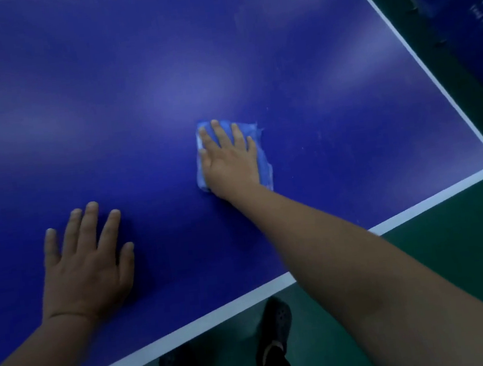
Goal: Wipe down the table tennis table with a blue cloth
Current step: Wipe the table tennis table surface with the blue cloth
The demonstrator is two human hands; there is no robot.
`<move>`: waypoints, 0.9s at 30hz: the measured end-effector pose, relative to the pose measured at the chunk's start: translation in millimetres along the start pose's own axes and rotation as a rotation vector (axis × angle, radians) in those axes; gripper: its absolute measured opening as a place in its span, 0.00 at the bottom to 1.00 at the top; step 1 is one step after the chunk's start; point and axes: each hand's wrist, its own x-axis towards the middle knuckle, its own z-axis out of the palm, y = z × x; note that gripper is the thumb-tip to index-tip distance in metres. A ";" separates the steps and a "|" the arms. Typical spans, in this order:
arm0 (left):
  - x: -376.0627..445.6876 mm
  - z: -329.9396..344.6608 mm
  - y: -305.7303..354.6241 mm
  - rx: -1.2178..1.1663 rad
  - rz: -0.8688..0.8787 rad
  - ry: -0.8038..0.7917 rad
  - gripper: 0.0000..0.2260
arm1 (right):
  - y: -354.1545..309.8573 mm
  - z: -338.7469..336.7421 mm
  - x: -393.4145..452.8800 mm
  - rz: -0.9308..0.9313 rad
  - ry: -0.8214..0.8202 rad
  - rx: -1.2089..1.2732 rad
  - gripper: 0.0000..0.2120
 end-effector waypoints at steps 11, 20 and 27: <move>-18.5 24.2 181.1 -0.154 0.058 -0.084 0.29 | 217.8 -46.0 -70.6 0.714 0.110 0.074 0.26; -17.5 31.3 182.9 -0.116 0.044 -0.045 0.28 | 195.9 -24.5 -162.4 -0.082 -0.009 -0.072 0.25; -17.7 33.9 182.4 -0.105 0.038 -0.056 0.28 | 300.0 -61.1 -109.0 0.726 0.089 -0.007 0.25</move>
